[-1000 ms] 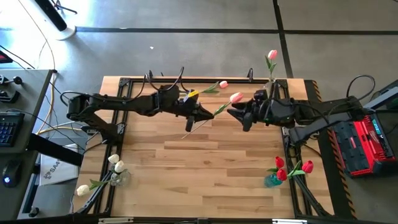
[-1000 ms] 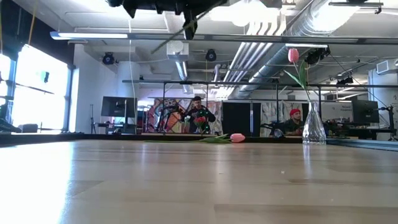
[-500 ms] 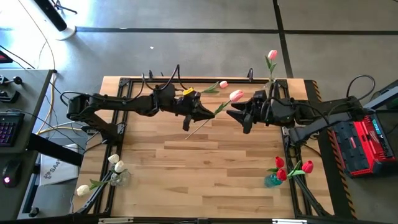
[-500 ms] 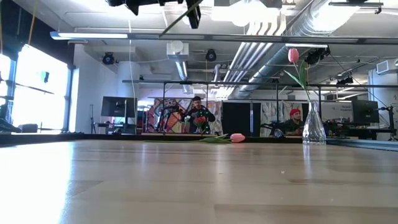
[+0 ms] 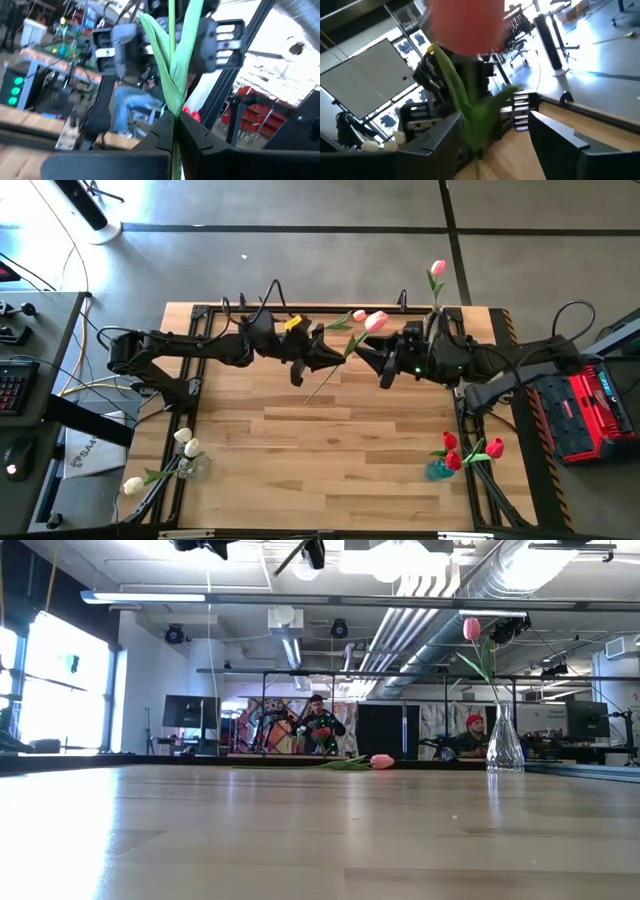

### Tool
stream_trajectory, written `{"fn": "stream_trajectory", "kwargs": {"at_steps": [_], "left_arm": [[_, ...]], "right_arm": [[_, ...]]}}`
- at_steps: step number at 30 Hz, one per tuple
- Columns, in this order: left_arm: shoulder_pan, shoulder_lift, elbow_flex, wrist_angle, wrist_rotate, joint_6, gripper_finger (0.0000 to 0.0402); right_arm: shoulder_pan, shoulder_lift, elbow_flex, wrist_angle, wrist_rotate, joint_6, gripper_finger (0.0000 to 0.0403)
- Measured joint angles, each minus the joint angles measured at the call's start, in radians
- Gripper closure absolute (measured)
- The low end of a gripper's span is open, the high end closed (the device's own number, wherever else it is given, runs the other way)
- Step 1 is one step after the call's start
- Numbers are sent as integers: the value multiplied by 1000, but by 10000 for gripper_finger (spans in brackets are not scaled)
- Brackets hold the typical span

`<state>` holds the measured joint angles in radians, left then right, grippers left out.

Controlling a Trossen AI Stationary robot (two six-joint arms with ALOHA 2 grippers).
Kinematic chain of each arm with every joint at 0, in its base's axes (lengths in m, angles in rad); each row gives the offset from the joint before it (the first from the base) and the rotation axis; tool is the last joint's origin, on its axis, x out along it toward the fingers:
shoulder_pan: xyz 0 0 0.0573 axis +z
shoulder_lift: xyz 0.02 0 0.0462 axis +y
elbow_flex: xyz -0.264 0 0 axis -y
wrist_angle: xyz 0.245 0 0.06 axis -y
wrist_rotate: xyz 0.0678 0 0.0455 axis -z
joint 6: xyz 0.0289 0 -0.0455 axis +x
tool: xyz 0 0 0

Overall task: Sort flowers into vase by color
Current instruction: Put the bottom pink flower into the top transparent vase

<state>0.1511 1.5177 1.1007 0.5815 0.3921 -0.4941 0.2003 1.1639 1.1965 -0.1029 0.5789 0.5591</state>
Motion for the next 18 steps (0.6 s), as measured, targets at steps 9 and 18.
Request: {"fn": "stream_trajectory", "kwargs": {"at_steps": [9,18], "left_arm": [[0,0,1,42,40,-38,401],[0,0,1,54,43,-82,401]], "right_arm": [[-44,21,0,71,-148,-42,185],[-49,26,0,72,-218,-71,185]]}}
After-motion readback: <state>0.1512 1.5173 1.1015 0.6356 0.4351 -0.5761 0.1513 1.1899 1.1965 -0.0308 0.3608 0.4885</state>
